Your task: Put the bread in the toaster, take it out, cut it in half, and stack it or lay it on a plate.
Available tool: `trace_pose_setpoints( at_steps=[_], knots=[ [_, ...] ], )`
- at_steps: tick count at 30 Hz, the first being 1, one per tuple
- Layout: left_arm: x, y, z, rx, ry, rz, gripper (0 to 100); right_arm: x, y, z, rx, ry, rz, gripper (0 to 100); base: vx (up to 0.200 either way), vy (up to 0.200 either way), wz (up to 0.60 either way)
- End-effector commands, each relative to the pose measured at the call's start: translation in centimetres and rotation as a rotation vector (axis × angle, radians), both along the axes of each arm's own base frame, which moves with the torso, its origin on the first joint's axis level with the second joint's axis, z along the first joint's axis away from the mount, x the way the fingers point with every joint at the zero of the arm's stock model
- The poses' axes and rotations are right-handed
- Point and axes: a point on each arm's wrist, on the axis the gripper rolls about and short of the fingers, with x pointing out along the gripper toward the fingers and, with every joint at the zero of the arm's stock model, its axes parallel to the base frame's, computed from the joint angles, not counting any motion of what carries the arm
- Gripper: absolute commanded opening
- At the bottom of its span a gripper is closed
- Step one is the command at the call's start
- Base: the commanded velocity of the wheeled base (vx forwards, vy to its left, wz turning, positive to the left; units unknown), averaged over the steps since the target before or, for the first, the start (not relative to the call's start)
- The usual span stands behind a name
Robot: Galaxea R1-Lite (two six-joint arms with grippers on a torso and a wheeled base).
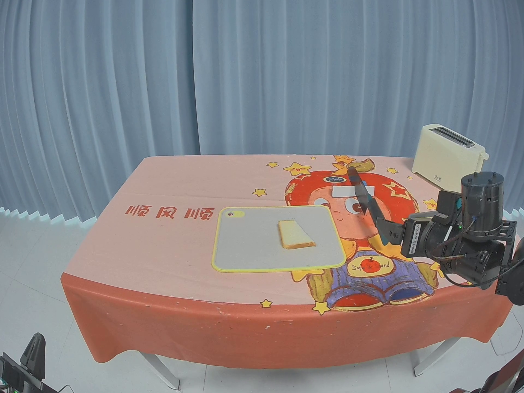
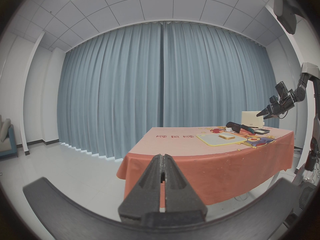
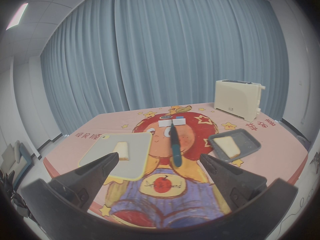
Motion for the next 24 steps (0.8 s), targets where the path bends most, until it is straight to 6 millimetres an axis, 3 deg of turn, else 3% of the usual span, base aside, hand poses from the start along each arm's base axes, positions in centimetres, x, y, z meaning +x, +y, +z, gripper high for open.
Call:
trace_pose_setpoints(
  at_steps=[1, 24],
  knots=[
    [0.0, 0.0, -0.5, -0.001, 0.001, 0.000, 0, -0.2, 0.4, -0.2, -0.003, 0.006, 0.016, 100, 0.000, 0.000, 0.00],
    [0.0, 0.0, -0.5, -0.009, 0.000, 0.003, 0, -1.7, 2.6, -1.9, -0.035, 0.063, 0.117, 100, 0.000, 0.000, 0.00]
  ],
)
